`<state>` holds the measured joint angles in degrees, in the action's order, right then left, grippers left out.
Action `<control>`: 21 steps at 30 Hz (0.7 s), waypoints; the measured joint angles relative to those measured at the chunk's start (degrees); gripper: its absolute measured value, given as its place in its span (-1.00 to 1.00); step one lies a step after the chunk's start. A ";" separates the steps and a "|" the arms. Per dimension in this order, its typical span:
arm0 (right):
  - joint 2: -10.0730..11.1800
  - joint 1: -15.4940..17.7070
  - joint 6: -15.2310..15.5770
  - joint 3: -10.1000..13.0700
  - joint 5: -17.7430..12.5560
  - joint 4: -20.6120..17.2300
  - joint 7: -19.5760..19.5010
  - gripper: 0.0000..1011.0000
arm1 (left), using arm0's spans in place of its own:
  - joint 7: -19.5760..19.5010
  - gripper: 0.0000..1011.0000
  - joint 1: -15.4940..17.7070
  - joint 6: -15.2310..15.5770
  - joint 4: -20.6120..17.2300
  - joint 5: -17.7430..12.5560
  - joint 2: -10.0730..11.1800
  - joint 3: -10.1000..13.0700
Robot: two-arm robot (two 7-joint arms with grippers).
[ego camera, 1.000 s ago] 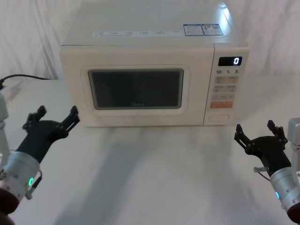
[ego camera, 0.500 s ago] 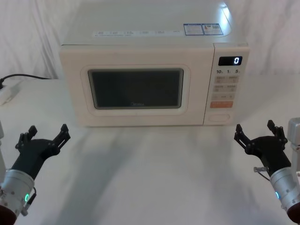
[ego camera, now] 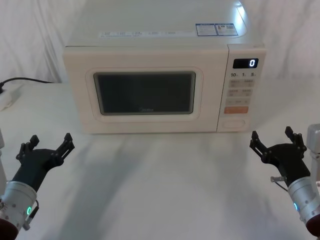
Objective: Press the button to open the microwave door with one hand; close the microwave door with the other hand.
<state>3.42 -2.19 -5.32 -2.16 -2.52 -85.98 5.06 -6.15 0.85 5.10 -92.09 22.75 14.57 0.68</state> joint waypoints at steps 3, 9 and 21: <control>0.00 0.00 0.00 0.00 0.00 0.00 0.00 0.98 | 0.00 0.98 0.01 0.00 -0.04 0.02 0.02 0.02; 0.00 0.00 0.00 0.00 0.00 0.00 0.00 0.98 | 0.00 0.98 0.01 0.00 -0.10 0.06 0.06 0.06; 0.00 0.00 0.00 0.00 0.00 0.00 0.00 0.98 | 0.00 0.98 0.01 0.01 -0.16 0.11 0.12 0.08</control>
<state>3.42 -2.19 -5.32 -2.16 -2.52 -85.98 5.06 -6.15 0.86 5.10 -92.25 22.85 14.69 0.76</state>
